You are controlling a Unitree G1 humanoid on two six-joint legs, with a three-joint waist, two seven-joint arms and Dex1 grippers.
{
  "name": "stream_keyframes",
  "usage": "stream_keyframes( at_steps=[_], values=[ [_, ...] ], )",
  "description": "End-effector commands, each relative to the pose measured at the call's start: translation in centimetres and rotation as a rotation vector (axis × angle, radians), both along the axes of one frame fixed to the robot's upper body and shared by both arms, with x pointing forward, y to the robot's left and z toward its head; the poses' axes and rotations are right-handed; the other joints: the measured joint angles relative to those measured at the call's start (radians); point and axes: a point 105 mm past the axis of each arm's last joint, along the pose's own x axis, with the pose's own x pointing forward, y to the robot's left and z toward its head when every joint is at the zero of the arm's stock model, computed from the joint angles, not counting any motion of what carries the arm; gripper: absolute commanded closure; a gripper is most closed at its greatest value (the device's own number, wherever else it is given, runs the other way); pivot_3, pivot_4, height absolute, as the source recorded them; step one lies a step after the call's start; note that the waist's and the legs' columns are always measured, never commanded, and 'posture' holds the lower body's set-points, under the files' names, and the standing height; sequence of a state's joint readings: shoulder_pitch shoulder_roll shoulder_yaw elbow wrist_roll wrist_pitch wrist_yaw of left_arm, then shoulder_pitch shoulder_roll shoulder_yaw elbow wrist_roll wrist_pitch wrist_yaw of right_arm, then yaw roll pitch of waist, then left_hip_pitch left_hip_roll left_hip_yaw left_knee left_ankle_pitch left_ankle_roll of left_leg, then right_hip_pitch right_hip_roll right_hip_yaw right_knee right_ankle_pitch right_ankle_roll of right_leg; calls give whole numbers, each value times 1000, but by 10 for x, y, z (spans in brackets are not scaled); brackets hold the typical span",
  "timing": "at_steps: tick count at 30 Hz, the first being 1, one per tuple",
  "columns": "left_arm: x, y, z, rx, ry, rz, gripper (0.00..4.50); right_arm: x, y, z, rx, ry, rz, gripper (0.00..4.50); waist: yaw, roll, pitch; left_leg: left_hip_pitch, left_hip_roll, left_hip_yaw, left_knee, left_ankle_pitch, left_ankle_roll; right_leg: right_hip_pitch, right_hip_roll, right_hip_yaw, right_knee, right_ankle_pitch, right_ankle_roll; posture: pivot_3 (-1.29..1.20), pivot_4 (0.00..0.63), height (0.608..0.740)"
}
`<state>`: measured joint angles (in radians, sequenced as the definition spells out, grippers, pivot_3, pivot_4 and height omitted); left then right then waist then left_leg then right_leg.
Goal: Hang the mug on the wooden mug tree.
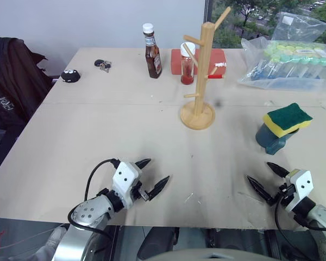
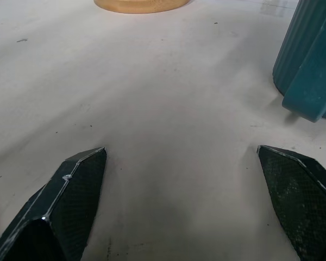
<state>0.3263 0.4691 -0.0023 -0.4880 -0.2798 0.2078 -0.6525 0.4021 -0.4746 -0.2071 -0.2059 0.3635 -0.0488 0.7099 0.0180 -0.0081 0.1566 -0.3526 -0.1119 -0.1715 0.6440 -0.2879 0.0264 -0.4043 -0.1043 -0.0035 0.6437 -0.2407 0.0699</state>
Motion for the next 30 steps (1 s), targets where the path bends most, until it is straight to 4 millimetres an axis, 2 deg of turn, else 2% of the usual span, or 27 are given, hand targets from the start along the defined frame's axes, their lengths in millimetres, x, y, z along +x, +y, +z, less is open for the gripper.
stream_keyframes(
  at_steps=[1, 7, 10, 13, 16, 19, 22, 26, 30],
  values=[
    [1, -3, 7, -15, -26, -23, 0, 0, -4, 15, -16, -52, -4, 14, 0, 0, 0, 0, 0, 0, 0, 0, 0, 0, 0, 0, 0, 0, 0, 0, 150, 740],
    [4, -8, 13, -17, -52, -65, 0, 2, -20, 22, -50, -79, -55, 14, 0, 0, 0, 0, 0, 0, 0, 0, 0, 0, 0, 0, 0, 0, 0, 0, 150, 740],
    [7, -14, 25, -20, -88, -104, 0, 6, -31, 40, -67, -146, -100, 14, 0, 0, 0, 0, 0, 0, 0, 0, 0, 0, 1, 0, 0, 0, 0, 0, 150, 740],
    [12, -32, 55, -61, -153, -192, 0, 7, -42, 76, -125, -244, -130, 14, 1, 2, 1, 0, 0, 0, 0, 1, -2, 0, 1, 0, 0, 0, 0, 0, 150, 740],
    [16, -44, 72, -85, -183, -249, 0, 6, -44, 100, -160, -293, -135, 14, 3, 3, 2, -3, 0, 0, 3, 2, -3, -1, 1, -1, 0, 1, 1, 0, 150, 740],
    [16, -58, 87, -106, -206, -327, 0, 10, -38, 136, -208, -363, -114, 14, -2, 3, 1, -4, 0, 0, 5, 2, -4, -1, 2, -1, 0, 1, 2, 0, 150, 740],
    [17, -67, 96, -115, -218, -369, 0, 22, -24, 161, -232, -416, -82, 14, -6, 2, 2, -4, 0, 3, 6, 2, -4, -2, 2, 0, 0, 2, 2, 0, 150, 740],
    [17, -75, 104, -115, -229, -404, 0, 35, -6, 170, -234, -406, -39, 14, 0, 1, 2, -8, 0, 1, 7, 3, -4, -4, 2, 0, 0, 2, 2, 0, 150, 740],
    [15, -78, 108, -118, -234, -419, 0, 47, 8, 166, -245, -373, -3, 14, 6, 0, 2, -10, -1, 0, 7, 3, -4, -5, 2, -1, -1, 2, 1, 0, 150, 740]
  ],
)
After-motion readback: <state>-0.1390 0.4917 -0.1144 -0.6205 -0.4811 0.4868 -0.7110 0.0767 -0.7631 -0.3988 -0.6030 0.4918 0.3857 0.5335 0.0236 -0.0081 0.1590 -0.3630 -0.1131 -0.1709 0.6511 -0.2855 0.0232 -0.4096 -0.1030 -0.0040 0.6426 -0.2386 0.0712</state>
